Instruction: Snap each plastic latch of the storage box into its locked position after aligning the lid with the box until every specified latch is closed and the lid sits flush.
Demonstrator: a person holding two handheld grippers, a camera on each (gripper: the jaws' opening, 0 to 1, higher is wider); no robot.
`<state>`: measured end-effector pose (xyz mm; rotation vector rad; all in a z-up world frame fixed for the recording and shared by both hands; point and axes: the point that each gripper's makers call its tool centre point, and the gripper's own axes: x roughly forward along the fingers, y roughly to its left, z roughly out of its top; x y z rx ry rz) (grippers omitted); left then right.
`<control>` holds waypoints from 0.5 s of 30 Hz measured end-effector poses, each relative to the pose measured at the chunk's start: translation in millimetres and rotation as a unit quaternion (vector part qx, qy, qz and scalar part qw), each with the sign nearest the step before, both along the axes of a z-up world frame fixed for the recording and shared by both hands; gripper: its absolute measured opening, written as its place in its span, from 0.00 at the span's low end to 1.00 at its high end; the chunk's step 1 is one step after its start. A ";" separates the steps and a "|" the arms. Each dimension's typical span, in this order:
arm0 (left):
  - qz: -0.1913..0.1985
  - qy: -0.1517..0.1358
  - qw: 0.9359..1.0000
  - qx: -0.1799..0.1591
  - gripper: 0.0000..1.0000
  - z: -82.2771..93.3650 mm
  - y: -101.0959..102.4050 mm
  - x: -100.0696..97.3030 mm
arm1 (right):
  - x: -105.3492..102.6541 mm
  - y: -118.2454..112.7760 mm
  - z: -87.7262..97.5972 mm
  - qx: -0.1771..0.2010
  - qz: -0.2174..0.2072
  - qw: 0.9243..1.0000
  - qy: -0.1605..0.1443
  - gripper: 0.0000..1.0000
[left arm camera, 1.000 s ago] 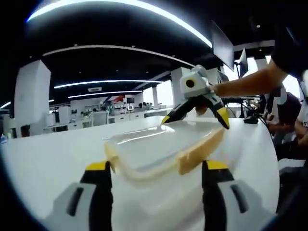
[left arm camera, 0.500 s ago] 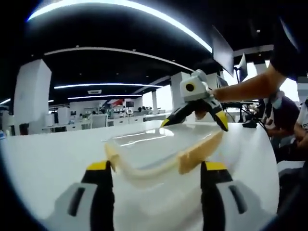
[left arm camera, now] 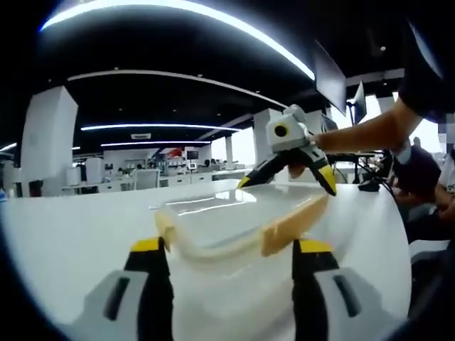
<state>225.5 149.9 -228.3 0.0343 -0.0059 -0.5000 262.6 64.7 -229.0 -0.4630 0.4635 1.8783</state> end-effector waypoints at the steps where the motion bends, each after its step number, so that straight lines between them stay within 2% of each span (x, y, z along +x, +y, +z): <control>1: 0.000 0.000 1.000 0.002 0.64 0.3 -0.1 -0.1 | 0.2 -0.2 0.0 -0.001 0.000 1.000 0.000 1.00; 11: 0.006 0.001 1.000 0.006 0.62 -0.4 0.6 -2.5 | 2.6 -1.1 0.3 -0.008 0.000 1.000 -0.002 1.00; 15: 0.008 0.002 1.000 0.009 0.64 0.2 1.2 -2.9 | 4.5 -2.1 0.6 -0.008 0.000 1.000 -0.001 1.00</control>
